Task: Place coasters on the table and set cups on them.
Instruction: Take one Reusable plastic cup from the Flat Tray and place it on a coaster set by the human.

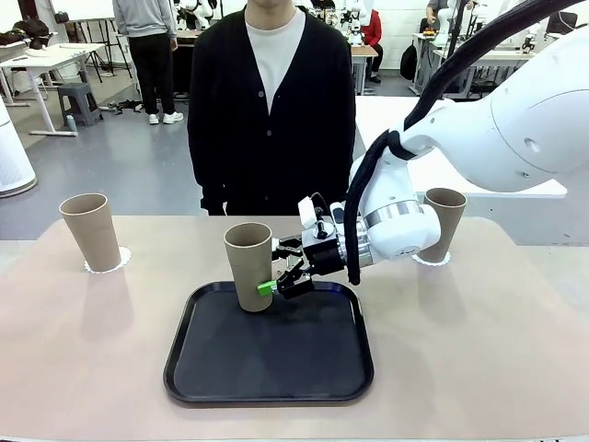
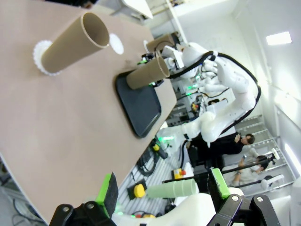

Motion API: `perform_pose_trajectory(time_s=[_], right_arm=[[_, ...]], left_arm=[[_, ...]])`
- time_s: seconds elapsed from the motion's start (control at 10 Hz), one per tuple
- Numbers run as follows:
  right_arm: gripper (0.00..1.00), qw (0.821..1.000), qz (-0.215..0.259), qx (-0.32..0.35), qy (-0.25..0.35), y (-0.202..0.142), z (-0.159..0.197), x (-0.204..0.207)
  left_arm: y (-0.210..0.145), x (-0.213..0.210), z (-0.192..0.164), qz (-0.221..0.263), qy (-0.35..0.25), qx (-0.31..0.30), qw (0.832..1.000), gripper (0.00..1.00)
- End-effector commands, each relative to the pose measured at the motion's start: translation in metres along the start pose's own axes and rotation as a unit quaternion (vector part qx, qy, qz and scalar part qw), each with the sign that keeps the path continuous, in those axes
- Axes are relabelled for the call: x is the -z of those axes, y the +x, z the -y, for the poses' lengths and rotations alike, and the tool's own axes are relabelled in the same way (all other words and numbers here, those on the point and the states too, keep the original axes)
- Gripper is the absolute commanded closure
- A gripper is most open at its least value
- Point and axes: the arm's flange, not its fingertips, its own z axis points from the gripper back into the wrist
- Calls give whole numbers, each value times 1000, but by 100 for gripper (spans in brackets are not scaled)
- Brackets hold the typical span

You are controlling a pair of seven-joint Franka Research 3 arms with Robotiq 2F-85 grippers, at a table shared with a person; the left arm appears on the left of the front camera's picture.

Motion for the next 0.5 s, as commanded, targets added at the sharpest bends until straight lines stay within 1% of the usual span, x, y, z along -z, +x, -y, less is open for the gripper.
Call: perform_pose_trajectory(time_s=[0.0,0.4], right_arm=[[0,1000,10,10,-5,2,8,17],[0,1000,9,14,0,2,10,21]], left_arm=[[0,-1,2,1,3,-5,1000,0],[0,-1,2,1,3,-5,1000,0]])
